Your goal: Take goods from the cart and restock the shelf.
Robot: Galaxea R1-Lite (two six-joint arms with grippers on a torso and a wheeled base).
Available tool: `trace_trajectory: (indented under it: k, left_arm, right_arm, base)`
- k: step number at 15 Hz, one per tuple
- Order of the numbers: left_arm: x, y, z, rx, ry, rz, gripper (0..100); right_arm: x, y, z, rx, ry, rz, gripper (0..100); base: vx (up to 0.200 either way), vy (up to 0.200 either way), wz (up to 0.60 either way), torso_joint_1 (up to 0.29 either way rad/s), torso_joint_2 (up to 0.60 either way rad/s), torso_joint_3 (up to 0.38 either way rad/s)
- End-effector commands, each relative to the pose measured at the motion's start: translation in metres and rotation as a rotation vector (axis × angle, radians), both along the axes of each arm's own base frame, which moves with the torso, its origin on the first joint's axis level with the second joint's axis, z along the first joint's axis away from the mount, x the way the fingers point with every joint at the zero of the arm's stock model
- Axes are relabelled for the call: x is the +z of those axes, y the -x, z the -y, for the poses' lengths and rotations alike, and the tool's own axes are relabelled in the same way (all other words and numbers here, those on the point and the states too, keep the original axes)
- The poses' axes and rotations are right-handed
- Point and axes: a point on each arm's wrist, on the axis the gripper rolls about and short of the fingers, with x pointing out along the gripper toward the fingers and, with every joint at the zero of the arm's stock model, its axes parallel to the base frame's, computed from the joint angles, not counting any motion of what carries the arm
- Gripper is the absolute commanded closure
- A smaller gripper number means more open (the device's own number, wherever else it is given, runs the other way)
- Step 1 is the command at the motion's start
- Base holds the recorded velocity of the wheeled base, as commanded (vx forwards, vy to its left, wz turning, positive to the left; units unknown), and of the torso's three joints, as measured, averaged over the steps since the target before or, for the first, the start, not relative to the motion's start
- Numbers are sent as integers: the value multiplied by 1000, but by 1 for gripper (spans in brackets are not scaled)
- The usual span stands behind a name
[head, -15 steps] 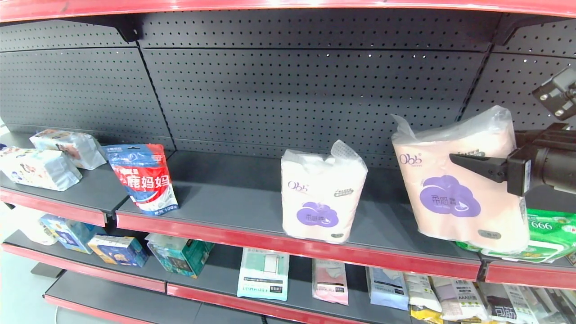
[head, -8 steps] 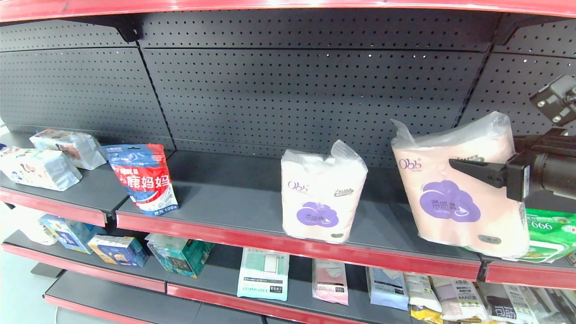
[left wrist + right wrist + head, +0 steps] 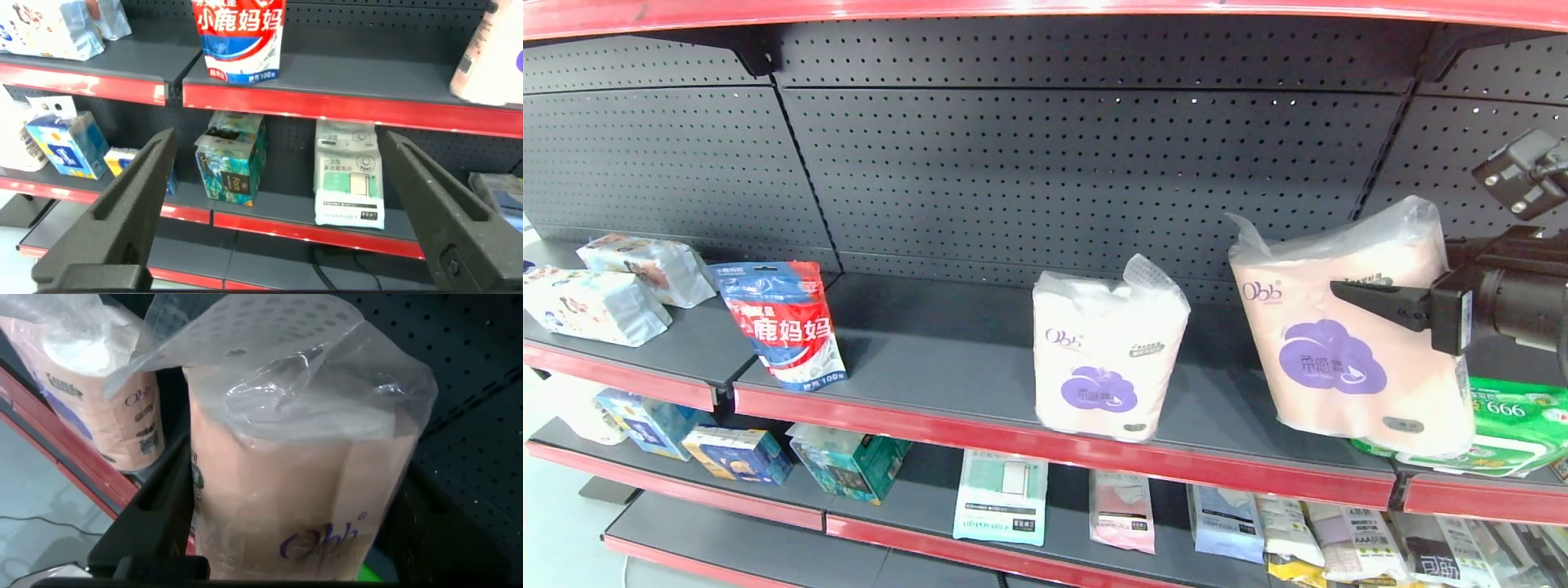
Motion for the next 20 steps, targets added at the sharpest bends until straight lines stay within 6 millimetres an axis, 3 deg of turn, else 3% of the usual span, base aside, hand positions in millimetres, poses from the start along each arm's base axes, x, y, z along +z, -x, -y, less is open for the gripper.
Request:
trace_trajectory:
  k: [1, 9, 13, 16, 20]
  left_arm:
    - [0, 0, 0, 1, 0, 1, 0]
    - [0, 0, 0, 1, 0, 2, 0]
    - [0, 0, 0, 1, 0, 1, 0]
    - [0, 0, 0, 1, 0, 1, 0]
    - [0, 0, 0, 1, 0, 1, 0]
  right_arm:
    - [-5, -13, -2, 1, 2, -11, 100]
    - [-1, -66, -21, 86, -69, -1, 100]
    - [-14, -88, -25, 155, -110, -28, 100]
    - [-35, -124, -21, 230, -142, 2, 100]
    - [-36, -157, -29, 303, -212, -6, 100]
  base:
    - [0, 0, 0, 0, 0, 0]
    - [0, 0, 0, 0, 0, 0]
    - [0, 0, 0, 0, 0, 0]
    - [0, 0, 0, 0, 0, 0]
    - [0, 0, 0, 0, 0, 0]
